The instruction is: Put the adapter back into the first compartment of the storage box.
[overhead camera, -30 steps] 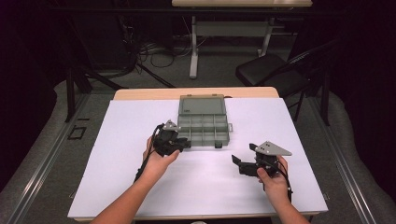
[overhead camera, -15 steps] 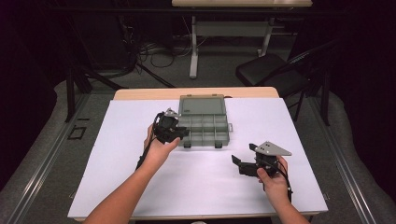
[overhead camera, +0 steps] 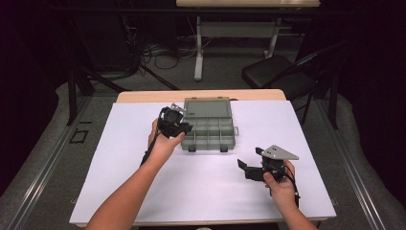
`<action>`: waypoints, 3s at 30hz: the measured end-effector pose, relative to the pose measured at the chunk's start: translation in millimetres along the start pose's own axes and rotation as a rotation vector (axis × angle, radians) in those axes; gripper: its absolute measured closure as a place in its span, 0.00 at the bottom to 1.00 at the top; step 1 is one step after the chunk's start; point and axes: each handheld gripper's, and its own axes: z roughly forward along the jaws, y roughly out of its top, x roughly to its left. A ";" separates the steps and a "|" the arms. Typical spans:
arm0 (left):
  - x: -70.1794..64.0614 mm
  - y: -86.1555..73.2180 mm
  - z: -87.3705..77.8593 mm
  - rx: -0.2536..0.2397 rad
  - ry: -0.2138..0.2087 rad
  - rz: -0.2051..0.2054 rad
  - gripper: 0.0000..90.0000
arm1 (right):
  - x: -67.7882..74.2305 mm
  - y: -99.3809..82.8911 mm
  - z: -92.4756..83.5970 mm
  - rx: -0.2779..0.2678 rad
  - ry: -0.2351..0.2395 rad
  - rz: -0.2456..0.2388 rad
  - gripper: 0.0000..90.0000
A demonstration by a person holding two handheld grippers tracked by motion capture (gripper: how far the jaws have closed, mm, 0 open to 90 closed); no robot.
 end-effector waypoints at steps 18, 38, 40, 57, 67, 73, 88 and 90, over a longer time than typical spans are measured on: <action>15.4 16.7 13.8 0.029 0.059 -0.041 0.86 | -0.2 -0.3 0.2 0.000 0.003 0.001 0.17; 22.9 13.5 39.6 0.055 0.090 -0.100 0.85 | -0.3 -0.9 1.0 0.007 0.008 0.002 0.17; 22.2 13.2 42.5 0.052 0.091 -0.105 0.85 | -0.5 -0.9 1.0 0.006 0.008 0.003 0.17; 24.1 10.4 58.2 0.077 0.101 -0.104 0.85 | -0.7 -1.5 1.9 0.003 0.010 0.001 0.17; 24.5 8.5 64.5 0.090 0.103 -0.108 0.85 | -0.6 -1.6 1.8 0.006 0.010 0.002 0.17; 24.9 7.9 66.3 0.093 0.107 -0.110 0.85 | -0.6 -1.7 2.0 0.006 0.011 0.000 0.17; 27.6 6.5 64.3 0.086 0.127 -0.118 0.82 | -0.7 -1.9 2.1 0.007 0.010 -0.002 0.17; 28.0 5.9 64.3 0.086 0.136 -0.120 0.79 | -0.8 -1.9 2.2 0.007 0.009 -0.001 0.17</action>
